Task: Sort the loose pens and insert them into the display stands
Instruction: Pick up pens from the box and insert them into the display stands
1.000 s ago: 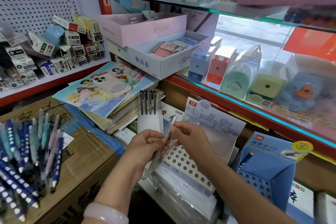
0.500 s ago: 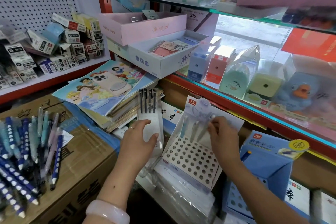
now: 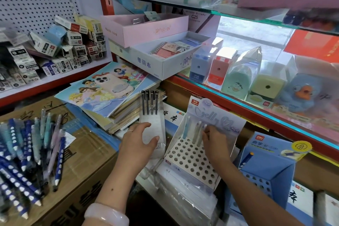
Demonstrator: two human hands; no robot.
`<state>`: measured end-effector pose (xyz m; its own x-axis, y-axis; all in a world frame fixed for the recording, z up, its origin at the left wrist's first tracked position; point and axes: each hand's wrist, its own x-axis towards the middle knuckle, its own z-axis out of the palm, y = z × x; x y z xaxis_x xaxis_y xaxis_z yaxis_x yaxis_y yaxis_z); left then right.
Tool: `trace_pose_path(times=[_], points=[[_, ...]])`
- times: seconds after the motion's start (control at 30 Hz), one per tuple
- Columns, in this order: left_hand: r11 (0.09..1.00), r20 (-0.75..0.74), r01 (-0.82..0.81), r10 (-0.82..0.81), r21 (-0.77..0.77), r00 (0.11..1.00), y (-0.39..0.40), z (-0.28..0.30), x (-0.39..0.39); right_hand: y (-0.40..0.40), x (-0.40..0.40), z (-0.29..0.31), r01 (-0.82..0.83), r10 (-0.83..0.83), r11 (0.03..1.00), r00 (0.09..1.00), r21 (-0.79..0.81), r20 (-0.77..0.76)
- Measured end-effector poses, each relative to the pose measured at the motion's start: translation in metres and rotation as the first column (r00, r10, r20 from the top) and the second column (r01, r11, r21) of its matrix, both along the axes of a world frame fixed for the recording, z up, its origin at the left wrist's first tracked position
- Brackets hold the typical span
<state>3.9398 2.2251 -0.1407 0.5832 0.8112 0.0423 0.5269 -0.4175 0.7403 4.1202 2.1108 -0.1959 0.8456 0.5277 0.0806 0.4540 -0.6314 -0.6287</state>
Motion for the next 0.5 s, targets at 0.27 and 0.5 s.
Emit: trace_pose_path(times=[0.27,0.5], points=[[0.998,0.016,-0.035,0.036,-0.044,0.999,0.004,-0.002,-0.014,-0.014,-0.005,0.010,-0.053,0.054,0.994,0.998,-0.092,0.013],[0.990,0.172,-0.095,0.111,-0.100,0.979,0.015,0.024,-0.048,0.022,-0.048,0.080,-0.331,0.329,0.943,0.942,-0.017,-0.061]])
